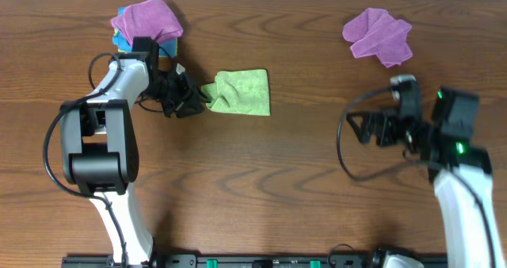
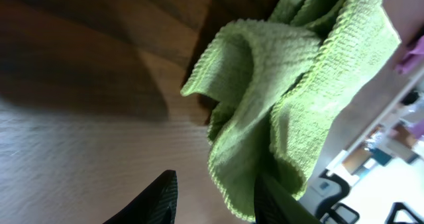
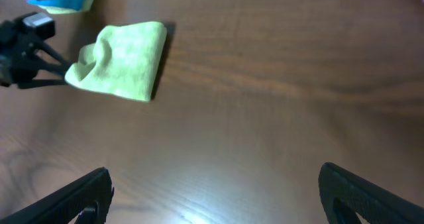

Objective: Fold the cloth
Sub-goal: 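Grasp the folded green cloth's left edge with the left gripper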

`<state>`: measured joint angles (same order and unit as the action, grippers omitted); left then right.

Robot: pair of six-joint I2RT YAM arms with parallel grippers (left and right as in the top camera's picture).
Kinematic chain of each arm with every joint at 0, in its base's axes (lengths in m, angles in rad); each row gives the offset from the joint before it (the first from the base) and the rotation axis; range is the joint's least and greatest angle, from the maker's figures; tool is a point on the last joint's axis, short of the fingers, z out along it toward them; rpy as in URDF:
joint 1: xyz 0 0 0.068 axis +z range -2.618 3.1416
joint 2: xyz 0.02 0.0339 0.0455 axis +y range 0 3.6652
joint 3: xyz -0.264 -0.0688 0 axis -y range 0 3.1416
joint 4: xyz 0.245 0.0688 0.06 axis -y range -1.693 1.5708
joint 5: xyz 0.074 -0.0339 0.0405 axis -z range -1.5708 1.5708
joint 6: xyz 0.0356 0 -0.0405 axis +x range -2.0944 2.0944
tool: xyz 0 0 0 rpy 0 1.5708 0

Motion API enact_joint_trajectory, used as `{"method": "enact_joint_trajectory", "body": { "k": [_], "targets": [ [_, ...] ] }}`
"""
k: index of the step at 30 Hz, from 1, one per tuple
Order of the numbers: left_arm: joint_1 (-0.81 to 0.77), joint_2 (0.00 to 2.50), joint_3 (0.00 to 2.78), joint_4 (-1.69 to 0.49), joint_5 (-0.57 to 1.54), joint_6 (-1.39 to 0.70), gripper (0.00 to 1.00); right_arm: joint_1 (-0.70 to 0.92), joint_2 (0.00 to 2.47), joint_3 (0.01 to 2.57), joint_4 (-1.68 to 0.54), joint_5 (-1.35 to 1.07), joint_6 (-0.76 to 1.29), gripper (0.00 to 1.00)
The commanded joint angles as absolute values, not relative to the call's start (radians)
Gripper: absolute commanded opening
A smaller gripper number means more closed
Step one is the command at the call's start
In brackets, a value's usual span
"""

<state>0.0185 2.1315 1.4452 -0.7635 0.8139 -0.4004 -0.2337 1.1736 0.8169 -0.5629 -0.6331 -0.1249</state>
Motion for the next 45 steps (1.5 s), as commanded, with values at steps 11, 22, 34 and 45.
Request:
{"method": "enact_joint_trajectory", "body": {
  "k": [11, 22, 34, 45],
  "targets": [
    [0.003, 2.113, 1.407, -0.672, 0.918, -0.435, 0.44, -0.301, 0.833, 0.599, -0.618, -0.696, -0.083, 0.99],
    [0.005, 2.109, 1.407, -0.664, 0.944, -0.407, 0.46, -0.3, 0.844, 0.599, -0.625, -0.688, -0.083, 0.99],
    [0.007, 2.003, 1.407, -0.709, 0.901, -0.318, 0.62, -0.3, 0.851, 0.599, -0.625, -0.685, -0.083, 0.99],
    [0.001, 1.998, 1.368, -0.81, 0.805, -0.262, 0.97, -0.3, 0.851, 0.599, -0.625, -0.685, -0.083, 0.99]
  ]
}}
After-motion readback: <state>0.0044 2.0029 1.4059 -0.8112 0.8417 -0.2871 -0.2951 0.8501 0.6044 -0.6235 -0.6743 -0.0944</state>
